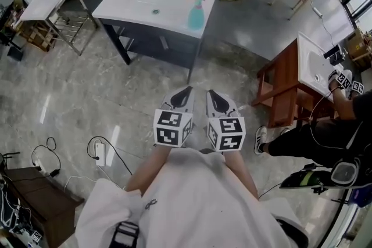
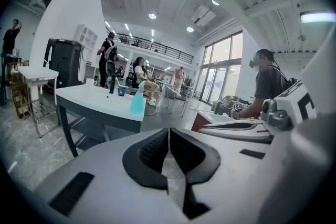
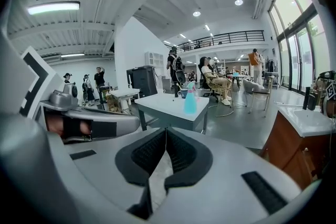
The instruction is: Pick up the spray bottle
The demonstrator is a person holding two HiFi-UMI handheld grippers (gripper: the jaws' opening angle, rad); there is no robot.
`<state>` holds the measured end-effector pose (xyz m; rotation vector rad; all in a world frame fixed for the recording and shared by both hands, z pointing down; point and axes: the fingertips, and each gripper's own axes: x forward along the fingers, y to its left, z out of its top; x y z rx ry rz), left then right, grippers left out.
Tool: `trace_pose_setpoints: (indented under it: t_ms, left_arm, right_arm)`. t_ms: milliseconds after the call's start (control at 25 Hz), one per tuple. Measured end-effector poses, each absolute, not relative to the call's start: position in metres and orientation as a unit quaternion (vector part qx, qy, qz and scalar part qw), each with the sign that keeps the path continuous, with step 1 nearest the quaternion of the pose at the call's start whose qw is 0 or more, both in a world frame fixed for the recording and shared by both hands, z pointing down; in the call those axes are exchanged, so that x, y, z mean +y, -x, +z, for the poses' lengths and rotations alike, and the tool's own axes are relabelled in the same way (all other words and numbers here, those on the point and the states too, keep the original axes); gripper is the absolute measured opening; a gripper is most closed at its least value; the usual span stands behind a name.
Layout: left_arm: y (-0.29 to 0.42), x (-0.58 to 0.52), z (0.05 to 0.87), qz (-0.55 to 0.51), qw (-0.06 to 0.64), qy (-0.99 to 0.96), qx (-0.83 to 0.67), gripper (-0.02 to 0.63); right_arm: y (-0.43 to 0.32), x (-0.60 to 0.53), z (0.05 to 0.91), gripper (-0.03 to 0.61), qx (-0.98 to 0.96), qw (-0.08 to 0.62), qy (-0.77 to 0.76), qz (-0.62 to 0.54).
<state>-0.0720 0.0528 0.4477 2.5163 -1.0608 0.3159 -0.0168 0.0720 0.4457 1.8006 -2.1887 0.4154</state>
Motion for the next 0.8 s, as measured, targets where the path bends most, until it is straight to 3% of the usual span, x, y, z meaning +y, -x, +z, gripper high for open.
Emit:
trace_pose_setpoints:
  t_ms: [800]
  left_arm:
    - [0.087,0.026,0.452,0.108,0.197,-0.9,-0.373,0.032]
  right_arm:
    - [0.026,0.05,0.447,0.028,-0.749,0.136,-0.633,0.138]
